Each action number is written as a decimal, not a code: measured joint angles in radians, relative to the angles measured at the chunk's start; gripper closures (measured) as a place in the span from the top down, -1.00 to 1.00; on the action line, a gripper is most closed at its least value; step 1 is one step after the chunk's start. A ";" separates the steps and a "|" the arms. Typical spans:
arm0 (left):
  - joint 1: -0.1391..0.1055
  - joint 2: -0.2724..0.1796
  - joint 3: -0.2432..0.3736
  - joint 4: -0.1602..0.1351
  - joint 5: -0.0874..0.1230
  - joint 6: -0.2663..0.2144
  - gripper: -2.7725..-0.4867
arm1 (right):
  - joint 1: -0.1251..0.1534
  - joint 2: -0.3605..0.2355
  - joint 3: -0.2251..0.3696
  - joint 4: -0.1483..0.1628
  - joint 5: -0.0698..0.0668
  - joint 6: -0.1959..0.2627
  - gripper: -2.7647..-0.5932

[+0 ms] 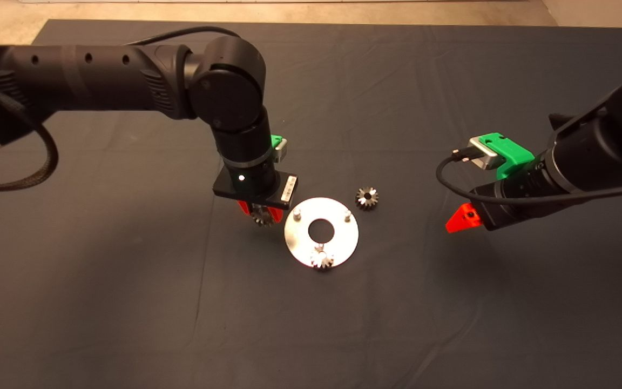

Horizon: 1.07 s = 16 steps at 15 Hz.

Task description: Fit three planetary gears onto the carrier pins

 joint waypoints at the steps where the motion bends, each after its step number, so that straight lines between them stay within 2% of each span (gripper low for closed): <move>1: 0.000 0.014 -0.004 0.000 0.001 -0.001 -0.65 | 0.000 -0.001 0.000 0.000 0.001 0.000 0.72; 5: -0.003 0.072 -0.081 0.000 -0.011 0.006 -0.65 | 0.000 -0.010 0.000 0.000 0.000 0.000 0.72; 6: -0.003 0.083 -0.099 0.000 -0.004 0.009 -0.65 | 0.000 -0.010 0.000 0.000 0.000 0.000 0.72; 9: -0.002 0.119 -0.138 0.000 -0.003 0.022 -0.65 | 0.000 -0.010 0.000 0.000 0.003 0.000 0.72; 11: -0.002 0.124 -0.148 0.000 -0.004 0.024 -0.65 | 0.000 -0.012 0.000 0.000 -0.001 0.000 0.72; 16: 0.003 0.124 -0.179 0.002 -0.003 0.023 -0.65 | 0.000 -0.012 0.000 0.000 0.002 0.000 0.72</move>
